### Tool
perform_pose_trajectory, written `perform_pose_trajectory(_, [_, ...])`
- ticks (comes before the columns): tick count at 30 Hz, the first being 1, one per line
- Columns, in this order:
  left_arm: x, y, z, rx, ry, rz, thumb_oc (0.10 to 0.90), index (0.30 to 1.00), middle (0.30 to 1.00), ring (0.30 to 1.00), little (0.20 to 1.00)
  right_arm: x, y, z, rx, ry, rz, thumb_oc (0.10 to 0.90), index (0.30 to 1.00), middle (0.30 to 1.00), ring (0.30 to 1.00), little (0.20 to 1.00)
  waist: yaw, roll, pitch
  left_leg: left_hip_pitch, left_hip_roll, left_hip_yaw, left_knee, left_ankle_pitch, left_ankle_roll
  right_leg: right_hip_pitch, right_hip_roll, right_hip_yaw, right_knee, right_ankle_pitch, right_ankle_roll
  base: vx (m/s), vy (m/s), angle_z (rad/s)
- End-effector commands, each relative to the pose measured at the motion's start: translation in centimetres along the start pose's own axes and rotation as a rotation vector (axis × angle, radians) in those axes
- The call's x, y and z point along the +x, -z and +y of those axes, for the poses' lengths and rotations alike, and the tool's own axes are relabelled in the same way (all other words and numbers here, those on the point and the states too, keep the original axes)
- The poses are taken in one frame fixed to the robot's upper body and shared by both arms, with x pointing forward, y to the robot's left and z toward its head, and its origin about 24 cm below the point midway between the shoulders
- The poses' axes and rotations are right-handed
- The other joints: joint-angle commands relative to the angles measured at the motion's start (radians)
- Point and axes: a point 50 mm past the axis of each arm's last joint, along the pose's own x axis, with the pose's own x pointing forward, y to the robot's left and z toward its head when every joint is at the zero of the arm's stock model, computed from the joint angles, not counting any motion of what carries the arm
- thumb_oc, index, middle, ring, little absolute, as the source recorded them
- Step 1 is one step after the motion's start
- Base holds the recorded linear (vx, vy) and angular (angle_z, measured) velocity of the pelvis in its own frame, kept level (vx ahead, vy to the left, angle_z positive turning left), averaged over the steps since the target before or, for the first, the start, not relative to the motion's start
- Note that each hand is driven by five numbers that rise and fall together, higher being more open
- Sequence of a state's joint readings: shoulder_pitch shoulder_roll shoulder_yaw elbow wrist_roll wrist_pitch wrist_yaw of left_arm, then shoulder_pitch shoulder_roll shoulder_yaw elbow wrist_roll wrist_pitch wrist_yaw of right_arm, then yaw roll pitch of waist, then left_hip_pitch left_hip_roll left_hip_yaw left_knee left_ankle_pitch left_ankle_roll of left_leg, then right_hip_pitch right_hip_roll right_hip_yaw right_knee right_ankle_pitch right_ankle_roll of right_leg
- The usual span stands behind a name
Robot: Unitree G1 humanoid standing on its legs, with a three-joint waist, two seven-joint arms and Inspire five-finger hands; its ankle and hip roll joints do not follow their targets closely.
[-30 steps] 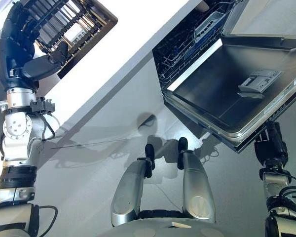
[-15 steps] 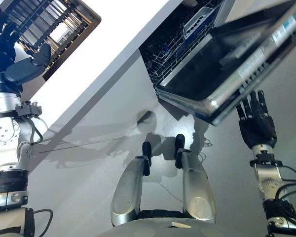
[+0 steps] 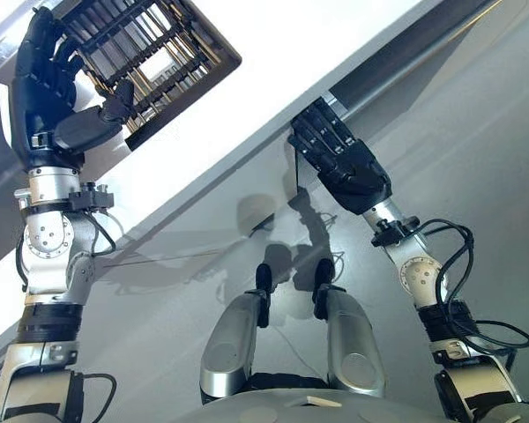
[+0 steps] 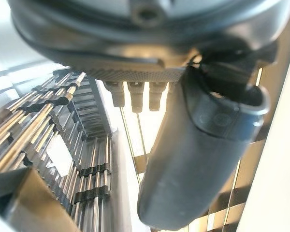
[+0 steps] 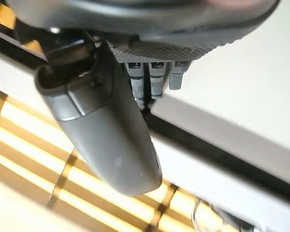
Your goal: Pick up plates and place into dishwasher.
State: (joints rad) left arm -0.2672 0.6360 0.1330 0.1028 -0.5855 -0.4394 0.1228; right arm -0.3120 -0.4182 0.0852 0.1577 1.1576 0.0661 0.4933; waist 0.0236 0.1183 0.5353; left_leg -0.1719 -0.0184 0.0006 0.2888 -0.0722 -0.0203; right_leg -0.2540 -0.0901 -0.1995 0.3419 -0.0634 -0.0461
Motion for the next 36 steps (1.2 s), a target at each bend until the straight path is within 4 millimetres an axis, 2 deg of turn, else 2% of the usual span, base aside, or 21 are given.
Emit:
perform_pose_trajectory(1, [0.1,-1.5,1.9,0.086,-0.048,-0.113,0.800,0.900,0.900,0.900,0.900,1.2,-4.2,1.3,-0.091,0.015,-0.295,0.800,0.900,0.900,0.900,0.900,-0.008,-0.066,-0.064,-0.003,-0.082,0.067,0.030,-0.061,0.077,0.080,0.038,0.021,-0.044,-0.063,0.030,0.02,0.056,0.00])
perform_pose_trajectory(2, [-0.1,-1.5,2.0,0.086,-0.048,-0.111,0.800,0.900,0.900,0.900,0.900,0.8,-4.2,0.9,-0.089,0.050,-0.306,0.800,0.900,0.900,0.900,0.900,-0.009,-0.066,-0.069,0.004,-0.082,0.065,0.022,-0.060,0.078,0.087,0.039,0.021,-0.050,-0.063,0.031,0.00,0.058,-0.02])
perform_pose_trajectory(4, [-1.0,-1.4,2.0,0.074,-0.046,-0.105,0.800,0.900,0.900,0.900,0.900,-1.3,-4.2,-0.9,-0.164,0.201,-0.331,0.800,0.900,0.900,0.900,0.900,-0.009,-0.071,-0.094,0.035,-0.085,0.060,-0.012,-0.058,0.082,0.116,0.043,0.020,-0.075,-0.062,0.039,0.01,0.080,-0.02])
perform_pose_trajectory(7, [-2.4,-1.0,1.6,0.057,-0.039,-0.094,0.800,0.900,0.900,0.900,0.900,-3.7,-3.6,-2.1,-0.239,0.318,-0.331,0.800,0.900,0.900,0.900,0.900,-0.012,-0.078,-0.131,0.085,-0.088,0.049,-0.077,-0.046,0.087,0.155,0.051,0.020,-0.112,-0.060,0.050,0.01,0.072,-0.02])
perform_pose_trajectory(11, [-4.2,-0.6,1.4,0.020,-0.030,-0.081,0.800,0.900,0.900,0.900,0.900,-6.7,-2.1,-3.5,-0.244,0.436,-0.297,0.800,0.900,0.900,0.900,0.900,-0.021,-0.090,-0.190,0.154,-0.087,0.044,-0.170,-0.026,0.085,0.212,0.061,0.016,-0.176,-0.048,0.069,-0.02,0.086,-0.06])
perform_pose_trajectory(19, [-5.9,0.4,1.1,-0.056,-0.071,-0.049,0.800,0.900,0.900,0.900,0.900,-11.5,2.2,-5.8,-0.160,0.719,-0.175,0.800,0.900,0.900,0.900,0.900,-0.045,-0.104,-0.312,0.240,-0.075,0.063,-0.282,0.000,0.070,0.281,0.080,0.037,-0.278,-0.011,0.093,-0.03,0.090,-0.03])
perform_pose_trajectory(22, [-6.0,0.8,0.9,-0.107,-0.090,-0.029,0.800,0.900,0.900,0.900,0.900,-13.3,4.0,-6.7,-0.176,0.866,-0.070,0.800,0.900,0.900,0.900,0.900,-0.053,-0.106,-0.338,0.265,-0.075,0.073,-0.307,-0.001,0.068,0.304,0.084,0.043,-0.304,-0.006,0.098,-0.04,0.064,-0.06])
perform_pose_trajectory(25, [-5.9,1.1,0.6,-0.149,-0.094,-0.021,0.800,0.900,0.900,0.900,0.900,-15.2,5.7,-7.6,-0.304,0.970,0.135,0.800,0.900,0.900,0.900,0.900,-0.059,-0.106,-0.349,0.284,-0.074,0.079,-0.324,-0.002,0.067,0.320,0.086,0.047,-0.319,-0.003,0.100,-0.05,0.045,-0.09])
perform_pose_trajectory(28, [-5.7,1.5,-0.1,-0.159,-0.082,-0.008,0.800,0.900,0.900,0.900,0.900,-17.3,7.8,-8.0,-0.281,1.044,0.291,0.800,0.900,0.900,0.900,0.900,-0.064,-0.109,-0.357,0.299,-0.074,0.087,-0.328,-0.006,0.066,0.335,0.086,0.051,-0.325,-0.002,0.102,-0.04,0.029,-0.05])
perform_pose_trajectory(31, [-5.2,1.8,-0.5,-0.159,-0.073,0.009,0.800,0.900,0.900,0.900,0.900,-19.8,10.2,-8.3,-0.258,1.097,0.476,0.800,0.900,0.900,0.900,0.900,-0.068,-0.107,-0.366,0.311,-0.074,0.095,-0.323,-0.018,0.068,0.346,0.084,0.056,-0.326,-0.006,0.105,-0.01,0.016,-0.04])
perform_pose_trajectory(36, [-4.2,1.9,-0.8,-0.183,-0.049,0.024,0.800,0.900,0.900,0.900,0.900,-23.5,12.1,-8.4,-0.307,1.099,0.762,0.800,0.900,0.900,0.900,0.900,-0.066,-0.105,-0.376,0.323,-0.074,0.094,-0.330,-0.026,0.072,0.354,0.084,0.057,-0.325,-0.011,0.110,0.00,-0.004,-0.01])
